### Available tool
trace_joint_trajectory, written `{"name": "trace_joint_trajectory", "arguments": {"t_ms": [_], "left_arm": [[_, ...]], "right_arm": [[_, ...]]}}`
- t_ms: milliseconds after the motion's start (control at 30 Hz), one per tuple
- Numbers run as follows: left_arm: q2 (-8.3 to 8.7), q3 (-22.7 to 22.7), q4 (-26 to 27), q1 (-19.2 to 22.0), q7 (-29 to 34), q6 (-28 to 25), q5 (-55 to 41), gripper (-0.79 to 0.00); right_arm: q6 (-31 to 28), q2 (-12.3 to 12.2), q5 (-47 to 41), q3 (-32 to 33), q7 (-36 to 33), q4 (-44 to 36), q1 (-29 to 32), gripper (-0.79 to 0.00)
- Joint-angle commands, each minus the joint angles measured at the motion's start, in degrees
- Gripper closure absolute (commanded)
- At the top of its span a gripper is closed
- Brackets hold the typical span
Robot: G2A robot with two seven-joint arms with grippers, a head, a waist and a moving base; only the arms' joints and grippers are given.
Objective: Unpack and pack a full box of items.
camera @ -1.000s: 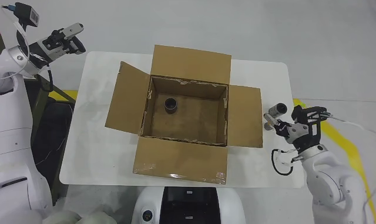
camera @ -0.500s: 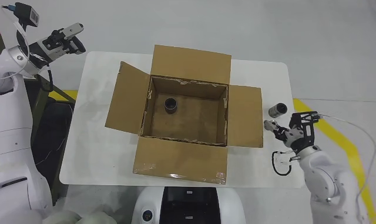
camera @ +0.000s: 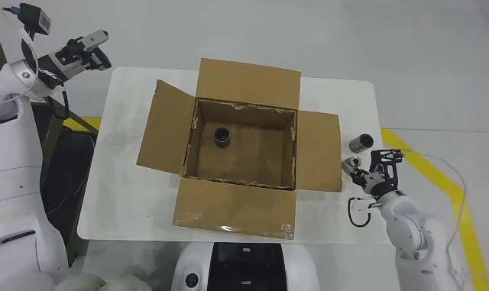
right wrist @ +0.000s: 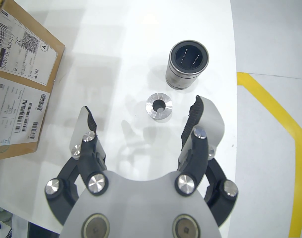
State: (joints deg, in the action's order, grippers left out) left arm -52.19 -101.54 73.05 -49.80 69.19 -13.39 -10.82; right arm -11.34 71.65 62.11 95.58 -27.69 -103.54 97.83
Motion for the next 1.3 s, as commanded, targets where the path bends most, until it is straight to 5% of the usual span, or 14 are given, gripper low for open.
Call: {"name": "trace_joint_trajectory", "arguments": {"t_ms": [0, 700, 1133, 1267], "left_arm": [[0.0, 0.0, 0.0, 0.0, 0.0, 0.0, 0.0, -0.785], [0.0, 0.0, 0.0, 0.0, 0.0, 0.0, 0.0, -0.785], [0.0, 0.0, 0.0, 0.0, 0.0, 0.0, 0.0, -0.785], [0.0, 0.0, 0.0, 0.0, 0.0, 0.0, 0.0, -0.785]], "right_arm": [[0.02, -0.02, -0.06, -0.55, -0.17, 1.34, -0.91, -0.72], [2.38, -0.36, 3.8, -4.5, -0.94, 9.34, -7.27, -0.613], [3.01, -0.61, 4.78, -5.28, -1.53, 8.91, -7.39, -0.034], [3.13, -0.72, 4.69, -4.94, -1.29, 7.88, -6.43, 0.0]]}}
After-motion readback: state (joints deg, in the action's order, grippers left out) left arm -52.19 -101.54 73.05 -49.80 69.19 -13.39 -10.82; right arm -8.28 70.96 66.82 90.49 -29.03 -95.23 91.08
